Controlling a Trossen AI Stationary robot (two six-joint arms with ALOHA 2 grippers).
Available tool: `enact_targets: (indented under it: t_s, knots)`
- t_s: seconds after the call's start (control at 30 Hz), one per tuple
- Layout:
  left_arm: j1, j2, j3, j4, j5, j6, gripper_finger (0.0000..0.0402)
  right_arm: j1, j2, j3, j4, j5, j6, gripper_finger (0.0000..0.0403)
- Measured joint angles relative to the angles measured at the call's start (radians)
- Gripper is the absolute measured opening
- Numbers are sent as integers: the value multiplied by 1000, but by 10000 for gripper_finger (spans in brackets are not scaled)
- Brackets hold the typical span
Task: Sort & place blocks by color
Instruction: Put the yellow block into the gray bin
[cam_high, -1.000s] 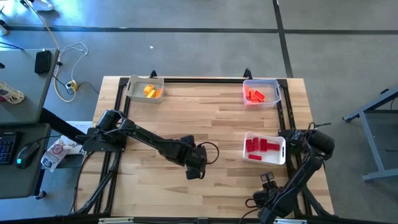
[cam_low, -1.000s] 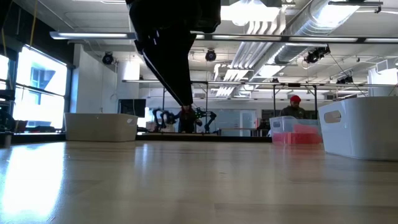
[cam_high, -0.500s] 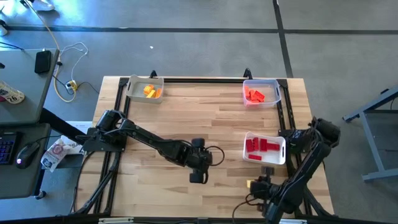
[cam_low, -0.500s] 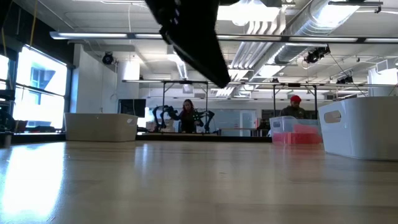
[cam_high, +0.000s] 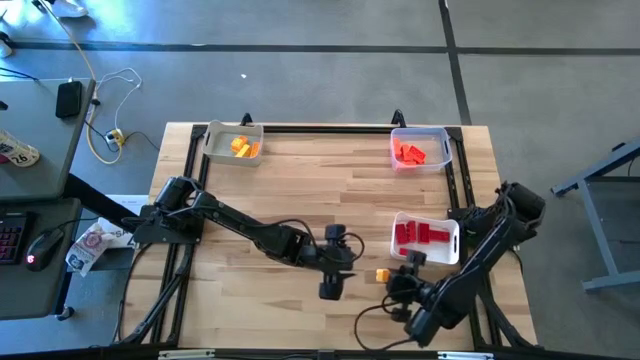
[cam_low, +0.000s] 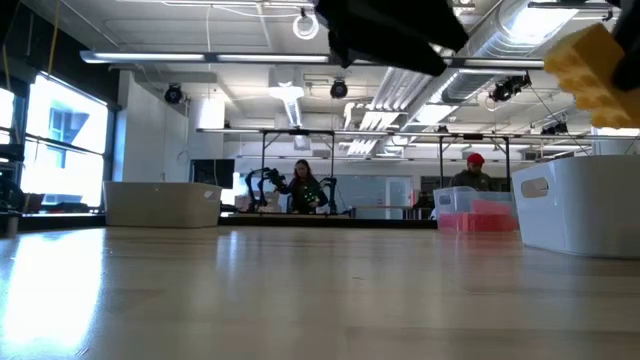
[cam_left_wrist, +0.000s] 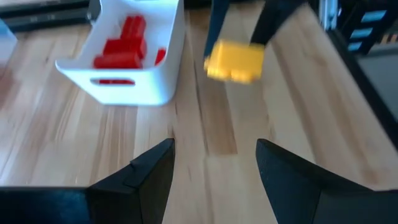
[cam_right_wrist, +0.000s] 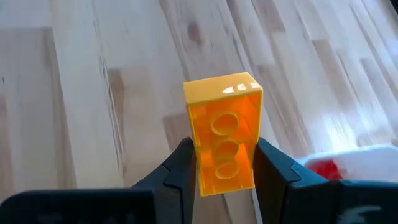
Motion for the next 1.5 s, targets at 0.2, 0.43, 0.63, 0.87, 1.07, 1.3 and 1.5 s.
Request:
enact_targets:
  t_s: [0.2,0.43,0.63,0.87,1.07,1.3,1.5]
  knots:
    - [0,0,0,66,31,0,210,-51,0,0,88,11,-135,95]
    - [-3,0,0,67,53,-3,210,-109,-26,0,157,24,-251,95]
    - [-3,0,0,77,-9,-2,210,-147,-56,0,203,17,-328,95]
    - [-2,0,0,105,-60,34,210,-181,-64,1,219,10,-396,95]
    - [1,0,0,100,-64,43,197,-219,-64,1,234,-7,-447,95]
    - [19,0,0,50,-66,55,131,-249,-65,1,236,-37,-472,95]
    - [37,-1,0,33,-62,76,114,-282,-65,0,236,-69,-494,95]
